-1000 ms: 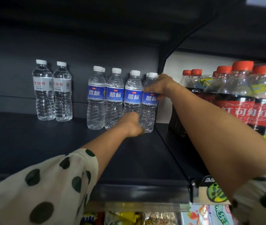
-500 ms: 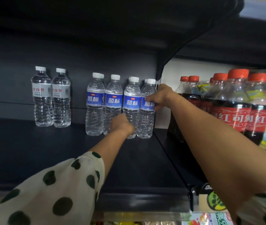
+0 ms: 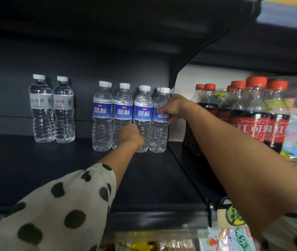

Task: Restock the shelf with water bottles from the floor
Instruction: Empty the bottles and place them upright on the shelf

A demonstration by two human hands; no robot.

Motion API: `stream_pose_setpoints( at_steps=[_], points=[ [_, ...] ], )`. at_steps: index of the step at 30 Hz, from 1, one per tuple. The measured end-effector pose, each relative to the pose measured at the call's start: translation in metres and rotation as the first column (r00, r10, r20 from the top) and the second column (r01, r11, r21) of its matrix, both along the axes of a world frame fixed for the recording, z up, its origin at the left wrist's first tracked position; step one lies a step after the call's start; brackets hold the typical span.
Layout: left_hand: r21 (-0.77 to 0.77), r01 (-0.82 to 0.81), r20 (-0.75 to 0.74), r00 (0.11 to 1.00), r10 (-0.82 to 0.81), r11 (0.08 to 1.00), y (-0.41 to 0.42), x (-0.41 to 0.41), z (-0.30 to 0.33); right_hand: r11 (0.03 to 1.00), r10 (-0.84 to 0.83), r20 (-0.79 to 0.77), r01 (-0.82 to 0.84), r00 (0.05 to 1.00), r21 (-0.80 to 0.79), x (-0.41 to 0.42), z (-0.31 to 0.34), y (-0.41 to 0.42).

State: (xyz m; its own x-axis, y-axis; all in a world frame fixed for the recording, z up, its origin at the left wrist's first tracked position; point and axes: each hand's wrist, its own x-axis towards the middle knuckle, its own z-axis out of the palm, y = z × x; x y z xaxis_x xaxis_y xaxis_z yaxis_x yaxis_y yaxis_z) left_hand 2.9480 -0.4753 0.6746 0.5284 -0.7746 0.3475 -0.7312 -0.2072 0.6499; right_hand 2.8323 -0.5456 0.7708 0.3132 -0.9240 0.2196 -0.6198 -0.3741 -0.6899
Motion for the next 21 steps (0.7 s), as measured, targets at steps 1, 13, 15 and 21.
stream_pose_setpoints(
  at_steps=[1,13,15,21],
  points=[
    [-0.009,0.019,0.003,1.000,-0.019,1.000,0.007,0.001,0.005,1.000,0.001,-0.015,-0.001,1.000,0.003,-0.001,0.001,0.009],
    [-0.061,0.282,0.243,0.935,-0.260,0.957,0.188,0.033,0.023,0.856,-0.239,-0.480,-0.051,0.844,-0.515,0.011,-0.029,0.226],
    [-0.013,0.334,0.319,0.895,-0.313,0.942,0.228,0.041,0.010,0.861,-0.218,-0.483,-0.066,0.848,-0.505,0.015,-0.050,0.264],
    [0.203,0.463,0.365,0.782,-0.505,0.863,0.337,0.071,-0.060,0.896,-0.154,-0.570,-0.129,0.807,-0.425,0.018,-0.146,0.357]
  ],
)
